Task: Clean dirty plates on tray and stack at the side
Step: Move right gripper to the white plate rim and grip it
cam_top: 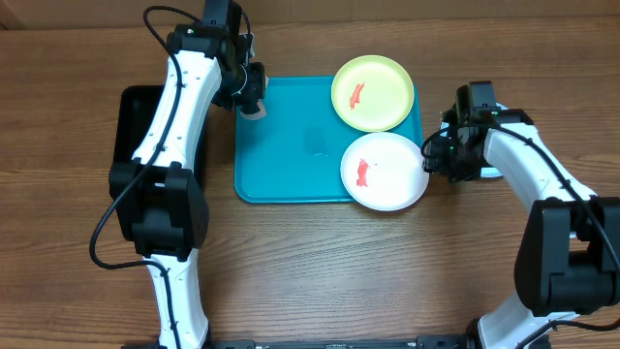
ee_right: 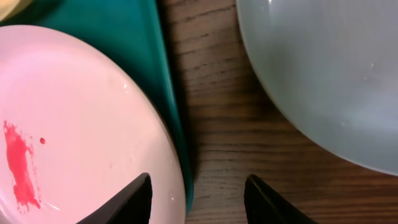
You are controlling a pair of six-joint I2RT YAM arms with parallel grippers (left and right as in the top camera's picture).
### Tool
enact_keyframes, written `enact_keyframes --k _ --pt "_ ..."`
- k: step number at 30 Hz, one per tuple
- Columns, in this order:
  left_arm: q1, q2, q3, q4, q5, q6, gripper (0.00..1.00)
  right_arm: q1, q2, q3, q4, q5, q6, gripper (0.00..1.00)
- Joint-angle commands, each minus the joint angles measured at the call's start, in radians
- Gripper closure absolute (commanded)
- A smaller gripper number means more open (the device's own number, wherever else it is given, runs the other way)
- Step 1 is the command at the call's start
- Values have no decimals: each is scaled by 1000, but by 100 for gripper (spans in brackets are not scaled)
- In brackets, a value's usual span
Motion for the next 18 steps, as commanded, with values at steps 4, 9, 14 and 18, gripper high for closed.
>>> enact_keyframes --k 4,9,14,18 --pt "-7 -6 10 0 -5 -3 96 21 7 -35 33 13 -6 63" --pt "-6 -6 10 0 -5 -2 96 21 7 -35 35 14 -6 74" --pt "-6 -6 10 0 -5 -3 96 21 7 -35 34 12 -2 79" --pt "-6 -6 10 0 -5 -3 96 23 7 -45 32 5 -2 86"
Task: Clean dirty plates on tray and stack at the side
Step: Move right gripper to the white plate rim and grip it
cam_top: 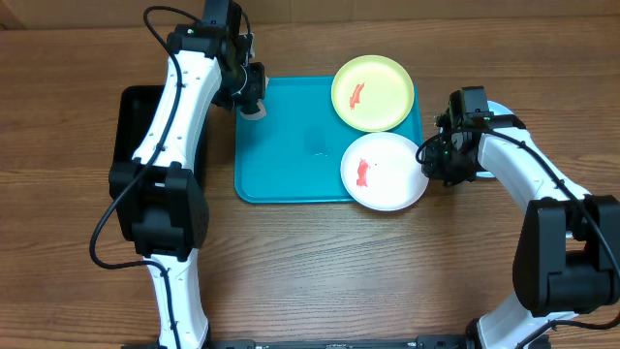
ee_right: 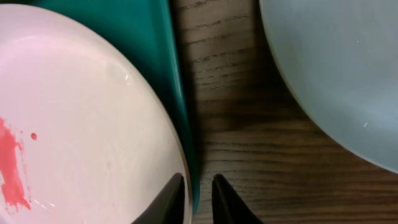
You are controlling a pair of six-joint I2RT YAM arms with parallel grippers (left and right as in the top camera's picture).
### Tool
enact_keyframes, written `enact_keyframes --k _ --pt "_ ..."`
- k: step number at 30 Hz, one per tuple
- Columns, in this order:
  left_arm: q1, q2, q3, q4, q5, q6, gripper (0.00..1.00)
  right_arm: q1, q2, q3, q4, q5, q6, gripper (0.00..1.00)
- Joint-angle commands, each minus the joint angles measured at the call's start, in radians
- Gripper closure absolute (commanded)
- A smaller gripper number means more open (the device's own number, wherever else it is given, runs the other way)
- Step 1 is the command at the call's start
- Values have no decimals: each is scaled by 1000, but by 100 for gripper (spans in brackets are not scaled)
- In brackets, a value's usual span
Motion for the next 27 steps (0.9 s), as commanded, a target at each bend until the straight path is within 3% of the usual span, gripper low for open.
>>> enact_keyframes --k 1,4,6,18,27 --pt "-7 -6 10 1 -4 -3 96 5 7 -19 7 2 2 88" --pt "-7 -6 10 1 -3 -3 96 5 7 -37 18 1 5 90" --pt "-7 -6 10 1 -3 -3 96 5 7 -48 24 1 5 96" --pt "-7 -6 10 1 -2 -3 96 31 -23 107 -104 -74 10 96" --pt "-7 -6 10 1 -3 -3 96 248 -29 174 -26 -71 246 96"
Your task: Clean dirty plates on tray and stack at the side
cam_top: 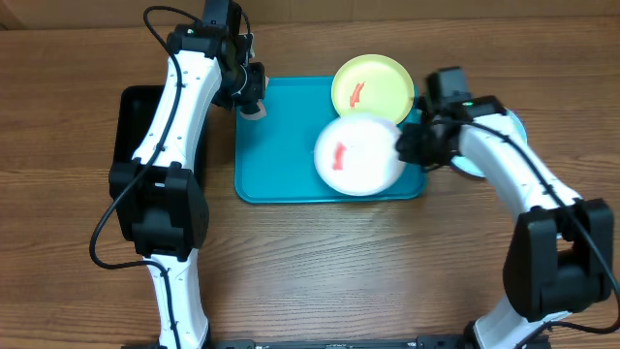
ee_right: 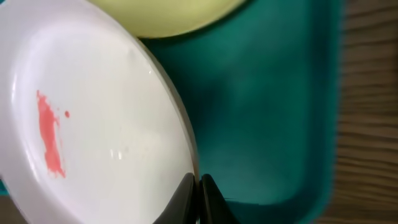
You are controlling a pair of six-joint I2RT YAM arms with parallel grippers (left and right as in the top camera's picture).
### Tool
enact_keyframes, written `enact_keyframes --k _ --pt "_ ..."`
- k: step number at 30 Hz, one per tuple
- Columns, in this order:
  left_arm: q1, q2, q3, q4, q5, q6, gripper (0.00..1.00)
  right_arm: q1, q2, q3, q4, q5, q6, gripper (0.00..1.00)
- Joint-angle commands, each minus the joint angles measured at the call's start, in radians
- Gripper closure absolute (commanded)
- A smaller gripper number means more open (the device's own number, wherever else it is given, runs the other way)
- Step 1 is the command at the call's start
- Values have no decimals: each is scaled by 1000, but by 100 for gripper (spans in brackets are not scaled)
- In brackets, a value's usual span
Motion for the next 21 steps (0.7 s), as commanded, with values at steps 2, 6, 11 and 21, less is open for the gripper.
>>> enact_keyframes --k 2,6,11,21 --pt "-7 -6 10 1 -3 -2 96 140 -18 18 61 64 214 96" --pt "-7 -6 10 1 -3 -3 96 236 14 18 123 159 369 96" --pt "-8 -6 10 1 -2 -3 96 293 103 18 211 191 461 96" --pt "-11 -6 10 -1 -2 -3 96 294 177 19 310 114 348 88"
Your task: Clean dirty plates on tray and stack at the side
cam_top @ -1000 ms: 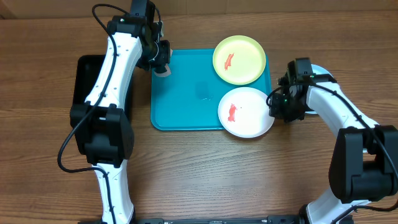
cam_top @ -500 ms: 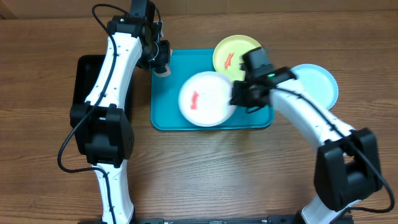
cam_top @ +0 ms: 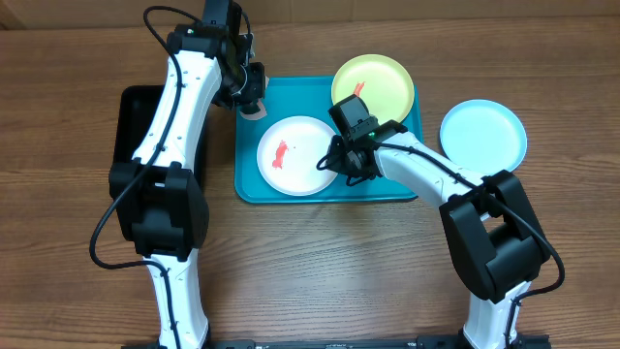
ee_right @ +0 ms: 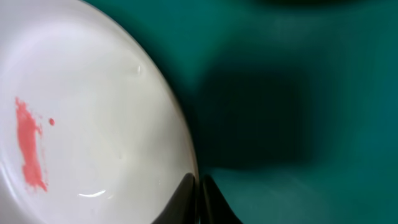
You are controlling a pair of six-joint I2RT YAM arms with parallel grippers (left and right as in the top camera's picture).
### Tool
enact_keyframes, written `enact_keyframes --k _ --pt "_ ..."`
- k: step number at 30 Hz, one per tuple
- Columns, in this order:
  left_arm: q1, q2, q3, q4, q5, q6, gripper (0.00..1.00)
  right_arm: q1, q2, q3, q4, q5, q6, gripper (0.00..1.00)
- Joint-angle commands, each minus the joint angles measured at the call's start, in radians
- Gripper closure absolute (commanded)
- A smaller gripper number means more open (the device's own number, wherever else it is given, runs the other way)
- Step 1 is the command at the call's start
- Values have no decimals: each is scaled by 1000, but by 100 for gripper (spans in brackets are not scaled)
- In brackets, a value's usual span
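Note:
A white plate (cam_top: 295, 155) with a red smear lies in the middle of the teal tray (cam_top: 281, 189). My right gripper (cam_top: 341, 161) is shut on its right rim. In the right wrist view the rim of the white plate (ee_right: 93, 124) is pinched by the right gripper (ee_right: 199, 190) over the tray (ee_right: 292, 124). A yellow-green plate (cam_top: 383, 89) with a red smear sits at the tray's far right corner. My left gripper (cam_top: 254, 105) hangs over the tray's far left corner, shut on a small pale sponge (cam_top: 255, 111).
A clean light-blue plate (cam_top: 483, 133) lies on the wooden table right of the tray. A black bin (cam_top: 129, 126) stands left of the tray, partly hidden by my left arm.
My right gripper has carried the white plate further left, from the tray's right half beside the yellow-green plate to the tray's middle. The left arm has not moved.
My right gripper stood open at the white plate's right rim, which overhung the tray's right edge. Then it was nearly shut on that rim. Then it held the plate further left over the tray, and now at the tray's middle. The left arm stayed still.

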Motion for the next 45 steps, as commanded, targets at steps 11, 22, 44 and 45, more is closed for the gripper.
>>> enact_keyframes --k 11,22,44,45 --pt "-48 -6 10 -14 6 63 96 -93 23 19 24 -260 -141 66" --pt "-65 -6 10 -82 7 190 96 -43 40 19 -24 -188 68 83" --pt "-71 -6 -111 -55 27 158 95 -79 80 19 68 -164 69 96" --pt "-74 -6 -140 -37 -7 109 96 -79 80 19 71 -164 69 96"
